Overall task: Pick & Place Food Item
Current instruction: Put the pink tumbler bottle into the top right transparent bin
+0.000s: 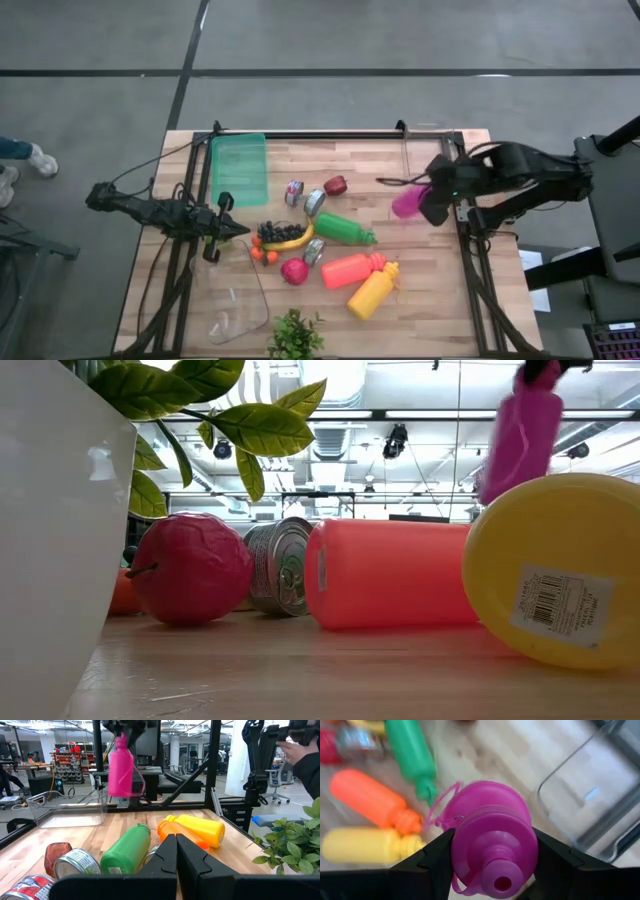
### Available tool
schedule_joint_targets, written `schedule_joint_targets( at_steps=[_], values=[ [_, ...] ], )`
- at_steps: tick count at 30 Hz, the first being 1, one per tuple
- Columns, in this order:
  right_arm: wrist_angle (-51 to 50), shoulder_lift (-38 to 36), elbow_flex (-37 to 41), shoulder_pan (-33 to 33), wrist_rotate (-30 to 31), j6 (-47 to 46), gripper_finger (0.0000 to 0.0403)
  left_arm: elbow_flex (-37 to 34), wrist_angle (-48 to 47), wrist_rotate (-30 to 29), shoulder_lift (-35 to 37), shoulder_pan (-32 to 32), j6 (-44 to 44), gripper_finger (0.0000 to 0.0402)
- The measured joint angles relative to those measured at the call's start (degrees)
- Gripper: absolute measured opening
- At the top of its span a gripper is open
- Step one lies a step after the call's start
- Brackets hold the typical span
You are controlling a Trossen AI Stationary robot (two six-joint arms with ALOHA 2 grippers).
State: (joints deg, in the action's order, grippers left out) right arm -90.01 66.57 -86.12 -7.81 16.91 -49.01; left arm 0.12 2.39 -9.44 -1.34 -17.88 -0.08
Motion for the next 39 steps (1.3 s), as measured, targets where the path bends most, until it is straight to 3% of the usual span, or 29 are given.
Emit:
schedule_joint_targets(
  at_steps=[6,15,24,39],
  values=[
    [0.0,-1.2,-2.6,1.9,4.2,0.2,0.0206,0.0,0.0,0.0,0.0,0.0,0.0,0.0000],
    [0.0,-1.8,-2.6,11.1,10.1,2.8,0.0206,0.0,0.0,0.0,0.0,0.0,0.0,0.0000],
    [0.0,-1.8,-2.6,20.7,9.8,8.3,0.0206,0.0,0.0,0.0,0.0,0.0,0.0,0.0000],
    [0.0,-1.9,-2.6,26.2,8.1,12.0,0.0205,0.0,0.0,0.0,0.0,0.0,0.0,0.0000]
  ],
)
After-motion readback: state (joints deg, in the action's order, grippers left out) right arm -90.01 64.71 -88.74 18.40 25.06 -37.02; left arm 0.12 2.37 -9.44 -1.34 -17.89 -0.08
